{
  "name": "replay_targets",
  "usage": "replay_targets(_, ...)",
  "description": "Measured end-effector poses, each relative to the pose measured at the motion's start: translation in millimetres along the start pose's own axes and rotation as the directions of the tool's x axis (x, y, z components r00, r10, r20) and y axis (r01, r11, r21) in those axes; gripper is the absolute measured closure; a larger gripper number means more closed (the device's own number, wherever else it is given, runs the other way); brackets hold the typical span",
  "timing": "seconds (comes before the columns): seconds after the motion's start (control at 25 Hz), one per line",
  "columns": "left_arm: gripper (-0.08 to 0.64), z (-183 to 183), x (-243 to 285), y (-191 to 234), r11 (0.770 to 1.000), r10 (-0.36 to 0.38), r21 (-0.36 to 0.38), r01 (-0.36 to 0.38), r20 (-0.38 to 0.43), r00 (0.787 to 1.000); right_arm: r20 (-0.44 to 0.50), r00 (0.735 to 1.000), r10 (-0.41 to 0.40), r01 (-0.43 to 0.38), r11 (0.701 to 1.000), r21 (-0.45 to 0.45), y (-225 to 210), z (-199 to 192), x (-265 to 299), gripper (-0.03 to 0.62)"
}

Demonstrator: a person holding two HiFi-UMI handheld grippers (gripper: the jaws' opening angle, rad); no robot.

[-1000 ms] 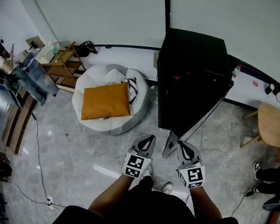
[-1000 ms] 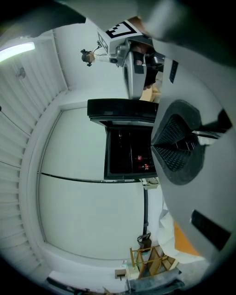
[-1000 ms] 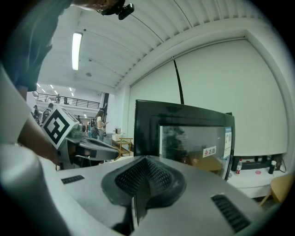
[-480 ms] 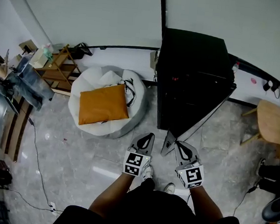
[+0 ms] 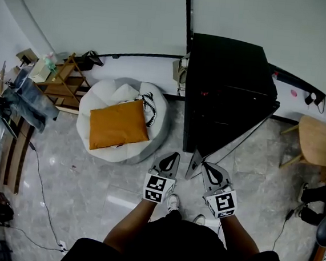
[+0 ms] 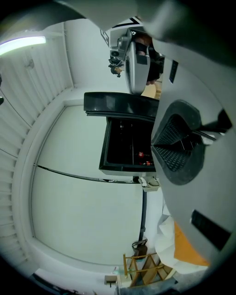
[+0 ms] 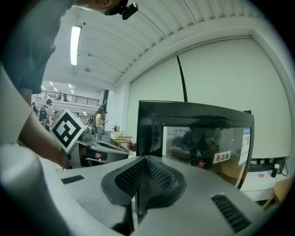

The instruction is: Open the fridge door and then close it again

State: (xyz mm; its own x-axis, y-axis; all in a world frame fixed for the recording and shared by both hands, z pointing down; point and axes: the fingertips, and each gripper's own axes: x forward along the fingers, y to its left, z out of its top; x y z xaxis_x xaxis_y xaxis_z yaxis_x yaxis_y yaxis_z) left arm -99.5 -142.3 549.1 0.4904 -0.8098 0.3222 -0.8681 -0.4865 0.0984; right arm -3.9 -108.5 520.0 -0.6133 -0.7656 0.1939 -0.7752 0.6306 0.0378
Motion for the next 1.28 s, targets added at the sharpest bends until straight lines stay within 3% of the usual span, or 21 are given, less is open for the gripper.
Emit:
replay_targets(0.56,0.538,11,23,29,0.998,-0.059,0.010,0.059,-0.002,0.998,0.005,1.000,-0.016,0.016,1.000,0.000,1,9,43,0.574)
replay_targets(0.72,0.537,6,31,39,0.998,-0.060,-0.024,0.059,-0.015,0.998,0.005,1.000,-0.028,0.028,0.999,0.024,-4,11,55,0.574)
replay_targets(1.28,0.538,16,48,75,1.000,-0.008,-0.003,0.008,-0.001,1.000,0.022,1.000,-0.016,0.016,1.000,-0.001,-21,25,89,0.574)
